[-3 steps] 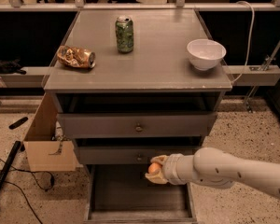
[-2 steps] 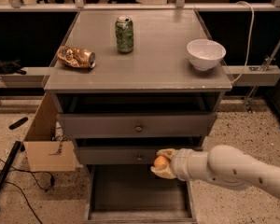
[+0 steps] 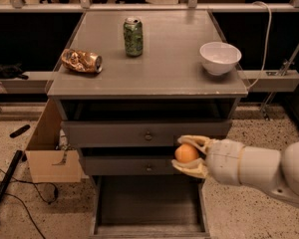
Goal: Pick orange from bottom drawer and place on counter
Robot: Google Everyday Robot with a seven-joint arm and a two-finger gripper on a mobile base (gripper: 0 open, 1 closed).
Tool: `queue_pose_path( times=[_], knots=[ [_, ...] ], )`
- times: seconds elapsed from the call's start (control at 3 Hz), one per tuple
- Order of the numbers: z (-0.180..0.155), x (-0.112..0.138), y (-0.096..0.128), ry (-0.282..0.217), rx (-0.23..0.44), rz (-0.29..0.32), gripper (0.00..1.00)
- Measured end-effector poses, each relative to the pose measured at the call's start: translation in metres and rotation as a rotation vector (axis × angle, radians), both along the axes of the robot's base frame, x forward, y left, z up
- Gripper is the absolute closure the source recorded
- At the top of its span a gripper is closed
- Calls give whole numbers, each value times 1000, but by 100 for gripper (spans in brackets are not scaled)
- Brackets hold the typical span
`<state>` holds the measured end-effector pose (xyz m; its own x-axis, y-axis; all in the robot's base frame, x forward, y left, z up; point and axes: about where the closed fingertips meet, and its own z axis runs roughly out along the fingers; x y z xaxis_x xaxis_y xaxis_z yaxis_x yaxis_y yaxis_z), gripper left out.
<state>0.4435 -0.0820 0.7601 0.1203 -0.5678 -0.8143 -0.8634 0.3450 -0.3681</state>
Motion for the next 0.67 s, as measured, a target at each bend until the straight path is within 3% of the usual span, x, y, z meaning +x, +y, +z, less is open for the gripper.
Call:
queue_pose_path(
  times=[0.33,0.67],
  knots=[
    [0,-12,-32,3,1,-65,100],
    [0,-12,-32,3,0,-66,100]
  ],
)
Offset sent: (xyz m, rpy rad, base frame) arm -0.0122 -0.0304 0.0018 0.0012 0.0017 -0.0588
